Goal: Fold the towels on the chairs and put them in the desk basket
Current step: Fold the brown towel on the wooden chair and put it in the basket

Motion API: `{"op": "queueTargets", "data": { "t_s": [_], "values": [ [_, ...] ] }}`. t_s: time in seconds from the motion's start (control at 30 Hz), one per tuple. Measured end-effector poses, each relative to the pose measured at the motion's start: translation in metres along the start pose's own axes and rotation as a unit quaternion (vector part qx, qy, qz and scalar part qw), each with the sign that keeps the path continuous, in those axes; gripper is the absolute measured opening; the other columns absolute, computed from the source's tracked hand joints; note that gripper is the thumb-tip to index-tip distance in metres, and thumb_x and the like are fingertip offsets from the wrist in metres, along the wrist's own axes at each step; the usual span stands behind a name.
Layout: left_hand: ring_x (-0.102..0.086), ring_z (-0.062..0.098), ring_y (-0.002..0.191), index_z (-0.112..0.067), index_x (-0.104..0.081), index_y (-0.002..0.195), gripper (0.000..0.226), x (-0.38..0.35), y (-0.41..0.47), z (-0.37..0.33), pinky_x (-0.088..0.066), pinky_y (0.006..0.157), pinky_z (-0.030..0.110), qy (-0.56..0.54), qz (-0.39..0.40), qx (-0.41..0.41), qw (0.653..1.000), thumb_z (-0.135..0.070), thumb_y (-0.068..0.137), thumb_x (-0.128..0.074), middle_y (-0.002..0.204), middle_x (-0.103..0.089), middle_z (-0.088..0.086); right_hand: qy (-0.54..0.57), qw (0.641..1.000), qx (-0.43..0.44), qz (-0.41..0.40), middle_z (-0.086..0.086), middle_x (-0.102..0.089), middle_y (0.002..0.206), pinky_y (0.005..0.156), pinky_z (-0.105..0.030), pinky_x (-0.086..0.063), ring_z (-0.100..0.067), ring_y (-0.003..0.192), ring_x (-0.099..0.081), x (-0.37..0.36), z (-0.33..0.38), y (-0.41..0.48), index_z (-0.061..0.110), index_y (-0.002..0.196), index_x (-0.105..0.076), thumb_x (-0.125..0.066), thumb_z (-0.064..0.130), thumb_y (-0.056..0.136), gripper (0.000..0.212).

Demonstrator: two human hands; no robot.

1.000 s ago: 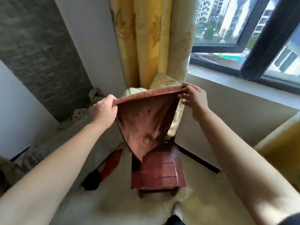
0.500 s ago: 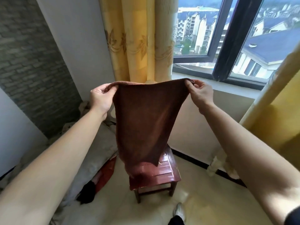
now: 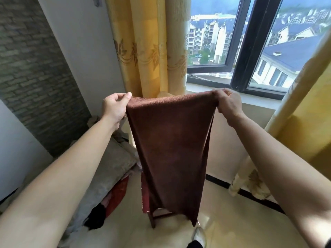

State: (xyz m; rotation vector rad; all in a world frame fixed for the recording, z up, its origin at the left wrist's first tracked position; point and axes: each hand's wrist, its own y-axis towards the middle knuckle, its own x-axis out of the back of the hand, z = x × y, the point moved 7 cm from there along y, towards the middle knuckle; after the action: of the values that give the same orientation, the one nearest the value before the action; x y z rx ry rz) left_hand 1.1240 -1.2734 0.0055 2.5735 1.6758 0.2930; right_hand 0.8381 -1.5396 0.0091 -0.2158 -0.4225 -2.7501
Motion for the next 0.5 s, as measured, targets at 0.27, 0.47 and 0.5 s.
{"op": "queueTargets", "data": {
  "t_s": [0.27,0.47,0.5],
  "values": [
    [-0.039,0.009,0.037,-0.021,-0.059,0.074,0.021,-0.019,0.004,0.015,-0.029,0.04,0.018,0.05,0.009,-0.018,0.999,-0.032,0.091,-0.065,0.056,-0.048,-0.003,-0.011,1.0,0.007,-0.02,0.015,-0.058,0.057,0.057,-0.025,-0.042,-0.001,0.053,-0.049,0.003,-0.022,0.007,0.023,0.084,-0.073,-0.056,0.046,0.098,0.032],
    [-0.072,0.024,0.064,-0.022,-0.049,0.086,0.017,-0.026,0.03,0.029,-0.057,0.052,0.033,0.022,0.0,0.017,1.0,-0.03,0.1,-0.051,0.087,-0.067,0.008,0.021,0.998,-0.01,0.062,-0.003,-0.07,0.087,0.065,-0.025,-0.06,-0.014,0.066,-0.066,-0.027,-0.038,0.032,0.016,0.101,-0.071,-0.069,0.039,0.092,0.025],
    [-0.074,0.027,0.074,-0.023,-0.048,0.085,0.017,-0.027,0.038,0.034,-0.061,0.061,0.036,0.01,-0.001,0.025,1.0,-0.029,0.101,-0.051,0.094,-0.067,0.01,0.021,0.997,-0.012,0.076,-0.002,-0.072,0.09,0.075,-0.026,-0.061,-0.014,0.074,-0.068,-0.034,-0.042,0.038,0.016,0.103,-0.072,-0.074,0.033,0.09,0.022]
  ]
}}
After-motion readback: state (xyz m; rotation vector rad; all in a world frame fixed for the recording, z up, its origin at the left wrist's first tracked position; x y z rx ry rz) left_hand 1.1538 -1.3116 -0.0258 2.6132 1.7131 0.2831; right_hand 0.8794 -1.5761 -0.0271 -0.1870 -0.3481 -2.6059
